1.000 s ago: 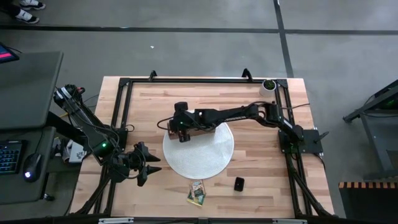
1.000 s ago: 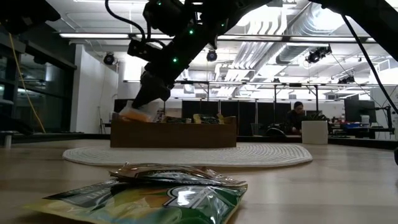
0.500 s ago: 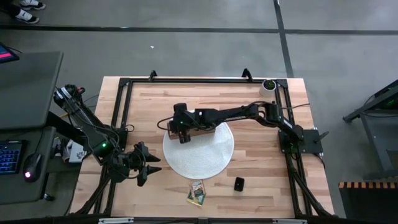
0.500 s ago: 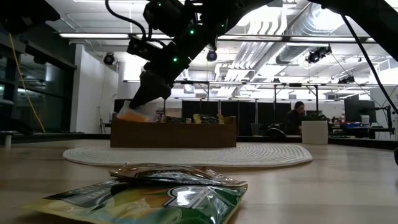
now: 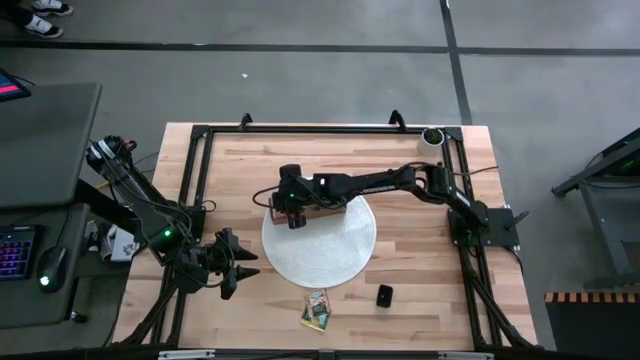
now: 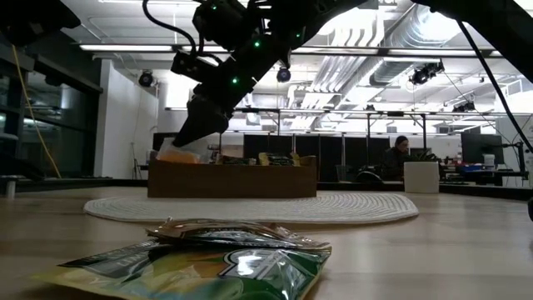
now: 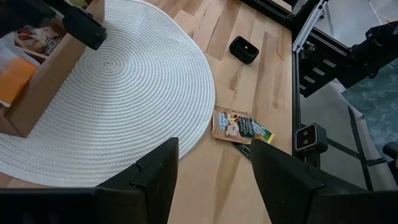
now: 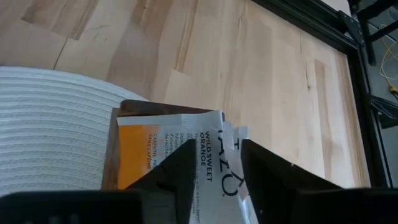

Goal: Pick & Place Tea
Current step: Put the orange tea bag into the left section of the wooden organizer

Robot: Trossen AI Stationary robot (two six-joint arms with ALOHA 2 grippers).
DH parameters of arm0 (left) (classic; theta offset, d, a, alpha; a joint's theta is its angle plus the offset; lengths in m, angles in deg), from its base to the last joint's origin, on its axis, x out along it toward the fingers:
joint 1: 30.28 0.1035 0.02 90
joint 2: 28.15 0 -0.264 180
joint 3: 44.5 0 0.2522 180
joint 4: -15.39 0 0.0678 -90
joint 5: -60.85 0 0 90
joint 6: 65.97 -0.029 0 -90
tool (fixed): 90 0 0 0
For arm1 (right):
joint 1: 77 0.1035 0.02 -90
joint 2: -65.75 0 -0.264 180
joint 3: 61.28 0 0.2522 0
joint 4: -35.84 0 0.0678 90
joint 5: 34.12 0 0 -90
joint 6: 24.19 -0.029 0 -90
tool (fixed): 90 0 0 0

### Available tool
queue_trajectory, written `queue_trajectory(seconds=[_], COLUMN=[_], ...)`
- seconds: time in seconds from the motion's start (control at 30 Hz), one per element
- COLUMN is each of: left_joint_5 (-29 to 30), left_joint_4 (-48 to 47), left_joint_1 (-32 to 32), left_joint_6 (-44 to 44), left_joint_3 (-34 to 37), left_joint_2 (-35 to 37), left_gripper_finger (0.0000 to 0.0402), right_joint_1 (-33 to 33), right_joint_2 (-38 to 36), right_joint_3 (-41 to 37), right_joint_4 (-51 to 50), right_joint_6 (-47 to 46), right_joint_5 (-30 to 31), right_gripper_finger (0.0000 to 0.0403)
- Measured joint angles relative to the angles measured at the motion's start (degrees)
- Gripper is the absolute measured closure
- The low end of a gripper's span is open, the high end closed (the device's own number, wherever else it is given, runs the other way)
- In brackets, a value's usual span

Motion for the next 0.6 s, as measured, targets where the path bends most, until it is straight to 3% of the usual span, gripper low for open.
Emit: queue_trajectory(seconds=[0.33, 0.6], left_joint_5=[0.02, -0.01], left_joint_4=[0.02, 0.02], left_joint_1=[0.00, 0.01], left_joint_6=[0.00, 0.01], left_joint_3=[-0.01, 0.00], left_joint_2=[0.00, -0.01], left_gripper_finger=[0.0202, 0.0202], right_joint_1=[0.00, 0.07], right_joint_2=[-0.02, -0.11], right_joint_3=[0.00, 0.48], right_joint_4=[0.00, 0.21], right_joint_6=[0.04, 0.28], right_joint_5=[0.01, 0.41], right_gripper_finger=[0.0234, 0.0221])
